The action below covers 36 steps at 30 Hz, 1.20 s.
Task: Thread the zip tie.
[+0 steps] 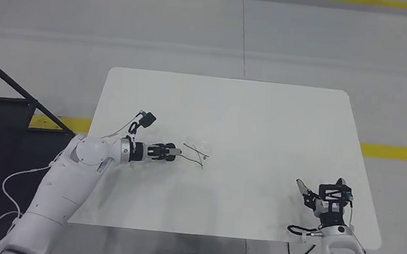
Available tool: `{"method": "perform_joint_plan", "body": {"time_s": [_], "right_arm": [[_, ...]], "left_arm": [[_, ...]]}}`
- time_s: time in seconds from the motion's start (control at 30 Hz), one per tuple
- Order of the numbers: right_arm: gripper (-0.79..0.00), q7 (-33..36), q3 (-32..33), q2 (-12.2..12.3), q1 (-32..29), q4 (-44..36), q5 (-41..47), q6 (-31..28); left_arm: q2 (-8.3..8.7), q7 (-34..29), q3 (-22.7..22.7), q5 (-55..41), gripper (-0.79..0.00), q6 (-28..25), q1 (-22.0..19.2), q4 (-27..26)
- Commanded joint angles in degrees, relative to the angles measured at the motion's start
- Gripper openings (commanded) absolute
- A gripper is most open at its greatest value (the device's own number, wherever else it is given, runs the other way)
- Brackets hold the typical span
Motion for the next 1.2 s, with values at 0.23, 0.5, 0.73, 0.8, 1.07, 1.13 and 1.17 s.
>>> {"method": "perform_joint_plan", "body": {"time_s": [0.23,0.5,0.73,0.8,1.07,1.13,1.17], "right_arm": [[0.000,0.00,0.00,0.00,0.00,0.00,0.00,0.00],[0.000,0.00,0.00,0.00,0.00,0.00,0.00,0.00],[0.000,0.00,0.00,0.00,0.00,0.00,0.00,0.00],[0.000,0.00,0.00,0.00,0.00,0.00,0.00,0.00],[0.000,0.00,0.00,0.00,0.00,0.00,0.00,0.00],[0.000,0.00,0.00,0.00,0.00,0.00,0.00,0.00],[0.000,0.00,0.00,0.00,0.00,0.00,0.00,0.00]], "left_arm": [[0.10,0.08,0.78,-0.41,-0.468,-0.11,-0.42,0.21],[0.26,-0.09,1.23,-0.64,-0.520,0.10,-0.58,0.15],[0.39,-0.32,1.63,-0.85,-0.566,0.14,-0.72,0.26],[0.42,-0.33,1.75,-0.98,-0.570,0.19,-0.77,0.32],[0.51,-0.48,2.25,-1.36,-0.613,0.22,-1.10,0.65],[0.53,-0.47,2.37,-1.44,-0.659,0.36,-1.17,0.75],[0.55,-0.40,2.42,-1.42,-0.674,0.33,-1.22,0.79]]}}
